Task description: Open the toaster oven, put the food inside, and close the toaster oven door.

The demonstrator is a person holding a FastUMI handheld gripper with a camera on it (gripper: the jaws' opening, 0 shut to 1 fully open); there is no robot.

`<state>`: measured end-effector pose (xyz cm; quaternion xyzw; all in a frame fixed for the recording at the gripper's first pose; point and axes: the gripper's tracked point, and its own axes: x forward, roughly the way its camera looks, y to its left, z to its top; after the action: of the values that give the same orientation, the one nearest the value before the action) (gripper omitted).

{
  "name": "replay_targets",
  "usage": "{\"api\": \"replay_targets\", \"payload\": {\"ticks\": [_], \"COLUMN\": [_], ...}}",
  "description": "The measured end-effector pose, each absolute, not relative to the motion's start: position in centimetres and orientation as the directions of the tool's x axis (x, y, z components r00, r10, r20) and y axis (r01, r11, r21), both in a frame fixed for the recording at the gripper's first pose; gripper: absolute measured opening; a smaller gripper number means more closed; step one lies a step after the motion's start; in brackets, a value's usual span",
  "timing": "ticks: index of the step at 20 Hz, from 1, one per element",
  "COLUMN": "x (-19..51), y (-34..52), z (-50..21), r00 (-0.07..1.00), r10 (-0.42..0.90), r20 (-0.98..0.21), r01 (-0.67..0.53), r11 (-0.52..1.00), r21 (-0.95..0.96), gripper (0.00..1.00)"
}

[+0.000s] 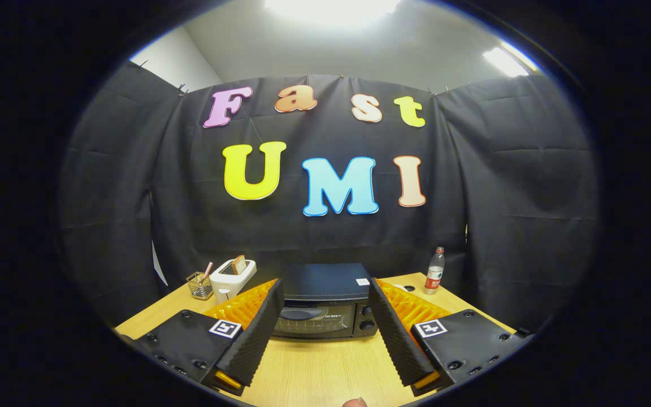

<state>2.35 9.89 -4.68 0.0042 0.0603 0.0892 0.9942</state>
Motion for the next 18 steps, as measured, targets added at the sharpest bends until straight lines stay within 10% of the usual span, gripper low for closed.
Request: {"api": "replay_targets", "payload": {"ticks": [18], "x": [3.8], "y": [8.5], "z": [-5.1], "r00": [0.981], "r10": [0.15], "r20": [-0.125], "r01": [-0.148], "r11": [0.989], "r21": [0.024], "gripper": [0.95]}}
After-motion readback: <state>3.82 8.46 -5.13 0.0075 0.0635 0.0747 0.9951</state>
